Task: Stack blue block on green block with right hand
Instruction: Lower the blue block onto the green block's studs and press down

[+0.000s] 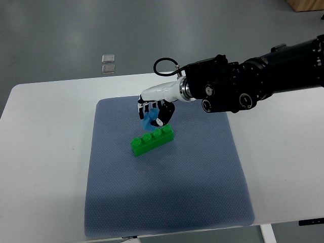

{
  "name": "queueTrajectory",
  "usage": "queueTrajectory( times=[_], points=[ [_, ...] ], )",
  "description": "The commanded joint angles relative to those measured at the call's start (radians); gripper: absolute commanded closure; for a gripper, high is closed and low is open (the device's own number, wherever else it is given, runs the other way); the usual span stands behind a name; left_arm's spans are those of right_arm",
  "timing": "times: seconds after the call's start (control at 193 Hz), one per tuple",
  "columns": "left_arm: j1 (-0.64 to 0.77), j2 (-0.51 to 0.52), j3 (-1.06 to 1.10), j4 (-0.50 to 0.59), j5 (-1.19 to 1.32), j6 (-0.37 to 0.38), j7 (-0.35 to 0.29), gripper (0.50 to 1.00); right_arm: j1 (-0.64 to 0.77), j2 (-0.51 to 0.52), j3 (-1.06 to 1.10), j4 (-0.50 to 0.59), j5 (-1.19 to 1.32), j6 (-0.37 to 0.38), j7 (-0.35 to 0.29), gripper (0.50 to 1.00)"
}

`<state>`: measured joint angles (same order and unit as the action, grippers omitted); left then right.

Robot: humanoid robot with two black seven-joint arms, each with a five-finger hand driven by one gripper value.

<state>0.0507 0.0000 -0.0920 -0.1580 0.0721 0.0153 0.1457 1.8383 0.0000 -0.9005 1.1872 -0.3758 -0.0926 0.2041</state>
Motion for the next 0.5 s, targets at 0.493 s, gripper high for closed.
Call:
queueTrajectory(
  times=[0.493],
  points=[
    [0.0,0.0,0.0,0.0,0.0,0.0,0.0,0.5,-0.07,0.0,-0.012,-0.05,-0.048,0.001,0.0,0.891]
  ],
)
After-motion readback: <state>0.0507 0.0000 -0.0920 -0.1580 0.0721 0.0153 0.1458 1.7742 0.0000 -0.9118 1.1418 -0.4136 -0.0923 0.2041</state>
